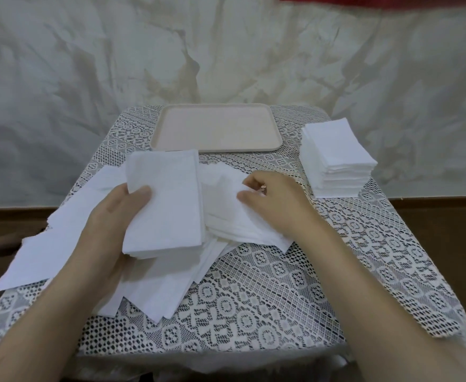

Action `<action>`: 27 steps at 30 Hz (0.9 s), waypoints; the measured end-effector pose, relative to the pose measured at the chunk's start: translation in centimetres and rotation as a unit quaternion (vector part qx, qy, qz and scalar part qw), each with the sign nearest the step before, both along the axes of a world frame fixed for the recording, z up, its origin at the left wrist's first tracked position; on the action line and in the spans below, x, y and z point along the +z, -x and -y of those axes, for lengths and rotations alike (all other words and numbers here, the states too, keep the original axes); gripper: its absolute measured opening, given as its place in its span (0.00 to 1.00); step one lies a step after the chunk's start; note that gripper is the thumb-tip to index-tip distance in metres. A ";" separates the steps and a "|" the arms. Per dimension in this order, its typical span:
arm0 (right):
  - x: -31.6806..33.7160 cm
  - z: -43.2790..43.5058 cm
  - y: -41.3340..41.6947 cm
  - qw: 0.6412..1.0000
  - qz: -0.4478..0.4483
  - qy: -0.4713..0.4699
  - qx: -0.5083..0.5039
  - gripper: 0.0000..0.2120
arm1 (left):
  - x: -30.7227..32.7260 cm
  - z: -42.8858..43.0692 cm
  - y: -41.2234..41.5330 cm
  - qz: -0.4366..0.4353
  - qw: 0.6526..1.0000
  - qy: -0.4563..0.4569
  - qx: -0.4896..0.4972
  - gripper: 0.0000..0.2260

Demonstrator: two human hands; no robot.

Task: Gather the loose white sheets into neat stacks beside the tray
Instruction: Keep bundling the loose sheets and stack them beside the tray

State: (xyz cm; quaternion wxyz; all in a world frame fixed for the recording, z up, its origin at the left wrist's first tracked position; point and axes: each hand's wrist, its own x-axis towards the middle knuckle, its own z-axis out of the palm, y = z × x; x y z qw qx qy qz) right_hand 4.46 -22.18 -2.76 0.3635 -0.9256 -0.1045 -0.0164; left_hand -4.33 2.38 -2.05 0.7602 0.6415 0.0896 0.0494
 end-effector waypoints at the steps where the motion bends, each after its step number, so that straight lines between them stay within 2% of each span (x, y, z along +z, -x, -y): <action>1: 0.0 0.0 -0.1 1.000 -0.005 0.008 0.004 0.08 | -0.1 0.0 0.0 0.002 1.000 0.001 0.001 0.10; 5: 0.0 0.2 -0.3 0.999 -0.029 0.038 0.015 0.11 | -0.1 0.1 -0.1 0.005 1.000 0.012 -0.001 0.07; 7: -0.2 0.4 -0.3 0.999 -0.033 0.022 0.016 0.08 | -0.1 0.2 0.0 0.007 1.000 0.013 -0.003 0.07; 9: -0.2 0.5 -0.2 0.999 -0.031 0.012 0.020 0.04 | -0.1 0.0 0.1 0.005 1.000 0.013 -0.004 0.08; 12: -0.1 0.5 0.2 0.999 -0.028 0.007 0.026 0.06 | 0.2 0.1 0.2 0.004 1.000 0.011 -0.011 0.13; 19: 0.2 1.5 1.4 0.995 -0.018 -0.096 -0.024 0.10 | 0.5 0.3 0.3 0.007 1.000 0.016 0.008 0.08; 23: -0.1 2.6 3.1 0.998 -0.038 -0.011 -0.038 0.08 | 0.7 0.7 0.3 0.007 1.000 0.011 0.014 0.07; 27: 0.0 3.2 4.5 0.998 -0.011 -0.019 -0.064 0.06 | 0.9 1.1 0.5 0.001 1.000 0.009 0.007 0.08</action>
